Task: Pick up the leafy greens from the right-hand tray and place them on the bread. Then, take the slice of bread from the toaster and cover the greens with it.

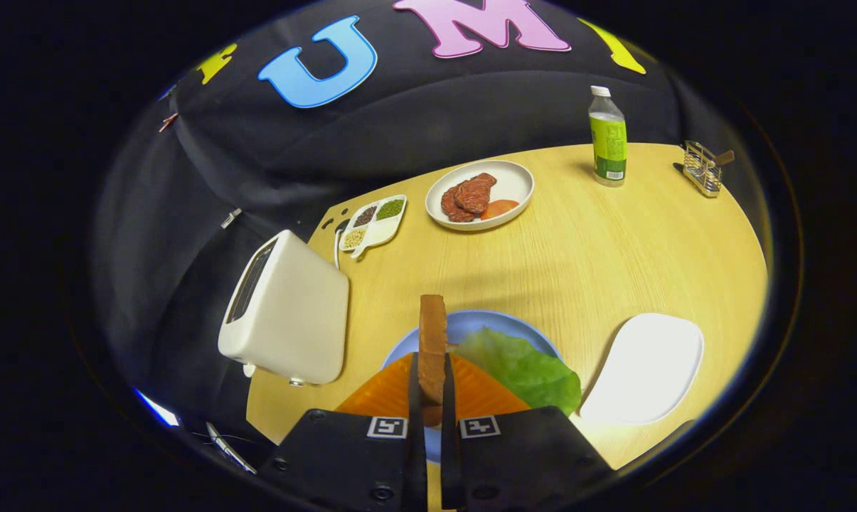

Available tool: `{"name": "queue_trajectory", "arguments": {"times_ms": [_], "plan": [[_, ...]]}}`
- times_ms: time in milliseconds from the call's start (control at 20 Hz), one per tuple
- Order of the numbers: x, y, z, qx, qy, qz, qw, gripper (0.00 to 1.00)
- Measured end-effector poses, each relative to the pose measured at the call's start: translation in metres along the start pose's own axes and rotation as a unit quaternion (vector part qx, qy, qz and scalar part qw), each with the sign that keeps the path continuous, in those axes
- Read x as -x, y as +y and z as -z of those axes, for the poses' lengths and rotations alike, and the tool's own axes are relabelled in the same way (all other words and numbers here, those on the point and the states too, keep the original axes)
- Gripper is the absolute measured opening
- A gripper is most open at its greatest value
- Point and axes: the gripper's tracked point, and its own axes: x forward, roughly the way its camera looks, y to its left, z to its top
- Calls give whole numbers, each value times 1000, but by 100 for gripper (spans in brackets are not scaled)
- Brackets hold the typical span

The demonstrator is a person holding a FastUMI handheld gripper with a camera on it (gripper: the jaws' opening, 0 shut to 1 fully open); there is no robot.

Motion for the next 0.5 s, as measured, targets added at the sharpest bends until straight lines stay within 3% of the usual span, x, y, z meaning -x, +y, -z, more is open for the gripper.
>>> {"name": "queue_trajectory", "arguments": {"times_ms": [350, 500], "plan": [[-2, -31, 12, -15, 15, 44, 999, 16], [0, -40, 15, -14, 18, 61, 998, 23]]}}
